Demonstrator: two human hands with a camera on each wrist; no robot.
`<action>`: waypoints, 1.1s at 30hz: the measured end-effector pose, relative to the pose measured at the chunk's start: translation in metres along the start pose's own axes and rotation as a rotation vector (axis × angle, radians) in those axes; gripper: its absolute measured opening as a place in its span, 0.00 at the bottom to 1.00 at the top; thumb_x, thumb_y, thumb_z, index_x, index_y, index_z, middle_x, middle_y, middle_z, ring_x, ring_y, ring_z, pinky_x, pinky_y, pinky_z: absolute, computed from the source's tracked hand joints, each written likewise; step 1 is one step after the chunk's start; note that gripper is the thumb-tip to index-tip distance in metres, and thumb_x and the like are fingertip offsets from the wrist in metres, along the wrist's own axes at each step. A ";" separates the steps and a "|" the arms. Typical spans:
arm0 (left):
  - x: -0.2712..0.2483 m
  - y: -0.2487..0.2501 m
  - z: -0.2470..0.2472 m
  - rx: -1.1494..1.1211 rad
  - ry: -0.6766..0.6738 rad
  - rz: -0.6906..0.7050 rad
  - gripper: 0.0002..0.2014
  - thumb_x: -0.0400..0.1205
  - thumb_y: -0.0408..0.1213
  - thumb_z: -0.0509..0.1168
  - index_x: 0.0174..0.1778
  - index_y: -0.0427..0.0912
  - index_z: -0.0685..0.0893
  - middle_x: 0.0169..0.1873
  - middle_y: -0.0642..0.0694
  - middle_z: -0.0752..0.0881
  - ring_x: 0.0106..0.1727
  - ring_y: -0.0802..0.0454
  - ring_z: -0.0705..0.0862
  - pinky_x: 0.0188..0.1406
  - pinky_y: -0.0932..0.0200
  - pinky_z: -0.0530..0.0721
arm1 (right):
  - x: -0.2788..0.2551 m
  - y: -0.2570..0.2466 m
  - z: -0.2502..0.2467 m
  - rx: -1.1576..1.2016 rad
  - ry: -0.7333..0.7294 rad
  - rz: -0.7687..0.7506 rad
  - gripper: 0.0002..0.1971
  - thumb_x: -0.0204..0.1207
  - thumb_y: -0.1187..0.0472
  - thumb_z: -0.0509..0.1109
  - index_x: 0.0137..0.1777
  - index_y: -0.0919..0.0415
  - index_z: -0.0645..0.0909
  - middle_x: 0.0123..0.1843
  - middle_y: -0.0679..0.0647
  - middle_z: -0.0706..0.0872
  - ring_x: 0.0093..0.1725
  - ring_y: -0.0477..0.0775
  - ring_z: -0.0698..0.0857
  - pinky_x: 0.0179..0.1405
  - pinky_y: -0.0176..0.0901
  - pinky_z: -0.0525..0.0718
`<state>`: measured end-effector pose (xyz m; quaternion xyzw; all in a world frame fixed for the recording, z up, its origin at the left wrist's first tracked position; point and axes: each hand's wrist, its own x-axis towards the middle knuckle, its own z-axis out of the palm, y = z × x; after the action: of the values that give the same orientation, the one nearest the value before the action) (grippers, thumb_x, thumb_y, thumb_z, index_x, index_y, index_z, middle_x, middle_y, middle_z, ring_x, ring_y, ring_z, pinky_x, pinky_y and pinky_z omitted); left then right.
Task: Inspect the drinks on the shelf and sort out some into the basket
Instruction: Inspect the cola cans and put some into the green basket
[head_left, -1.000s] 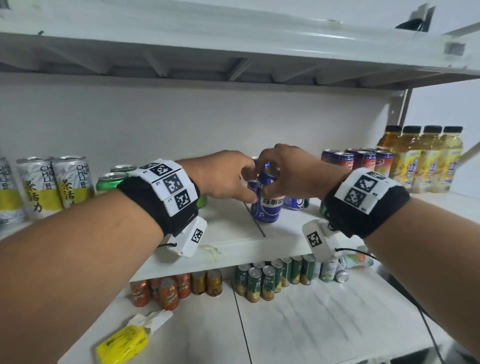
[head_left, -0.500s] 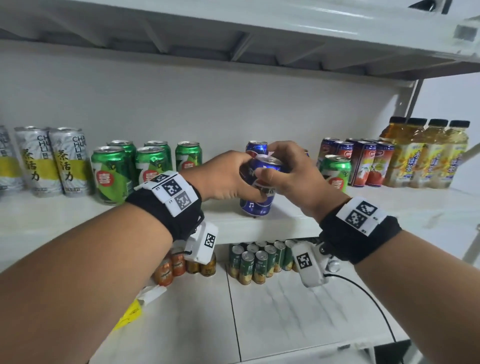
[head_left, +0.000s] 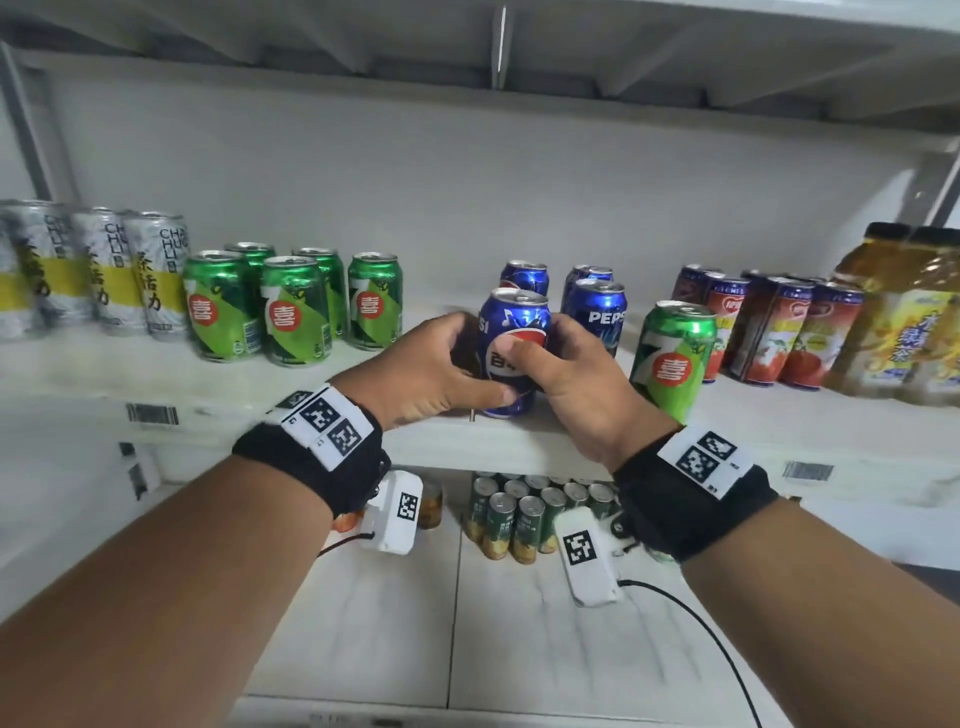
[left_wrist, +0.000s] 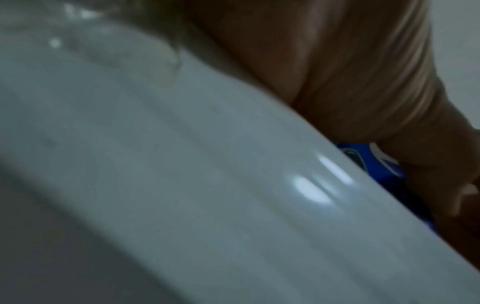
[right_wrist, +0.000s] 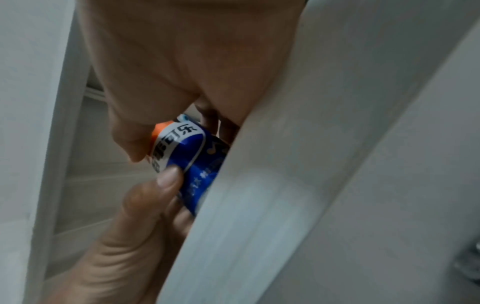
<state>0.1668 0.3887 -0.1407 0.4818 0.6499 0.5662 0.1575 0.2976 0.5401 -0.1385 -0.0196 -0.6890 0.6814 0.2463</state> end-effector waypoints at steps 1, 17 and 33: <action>-0.001 -0.002 0.000 0.001 0.016 0.001 0.39 0.63 0.47 0.91 0.69 0.47 0.84 0.58 0.47 0.96 0.62 0.46 0.95 0.61 0.44 0.95 | 0.000 0.000 -0.001 0.007 -0.005 -0.001 0.23 0.80 0.59 0.81 0.72 0.61 0.81 0.63 0.61 0.93 0.62 0.62 0.93 0.59 0.57 0.93; 0.004 0.001 -0.003 -0.160 0.154 -0.082 0.13 0.84 0.25 0.76 0.63 0.39 0.86 0.59 0.32 0.94 0.60 0.33 0.94 0.63 0.37 0.94 | 0.013 -0.008 0.023 0.035 0.172 0.096 0.14 0.83 0.53 0.77 0.63 0.60 0.88 0.54 0.60 0.96 0.55 0.63 0.95 0.62 0.69 0.91; -0.005 0.005 0.000 0.122 0.059 0.137 0.38 0.66 0.39 0.85 0.74 0.48 0.81 0.62 0.55 0.91 0.66 0.53 0.91 0.63 0.44 0.94 | -0.012 0.001 0.019 -0.241 0.177 -0.216 0.30 0.73 0.65 0.86 0.73 0.64 0.78 0.65 0.59 0.91 0.67 0.58 0.91 0.71 0.60 0.88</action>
<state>0.1717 0.3839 -0.1379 0.5172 0.6530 0.5489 0.0695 0.3009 0.5177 -0.1422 -0.0348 -0.7392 0.5592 0.3738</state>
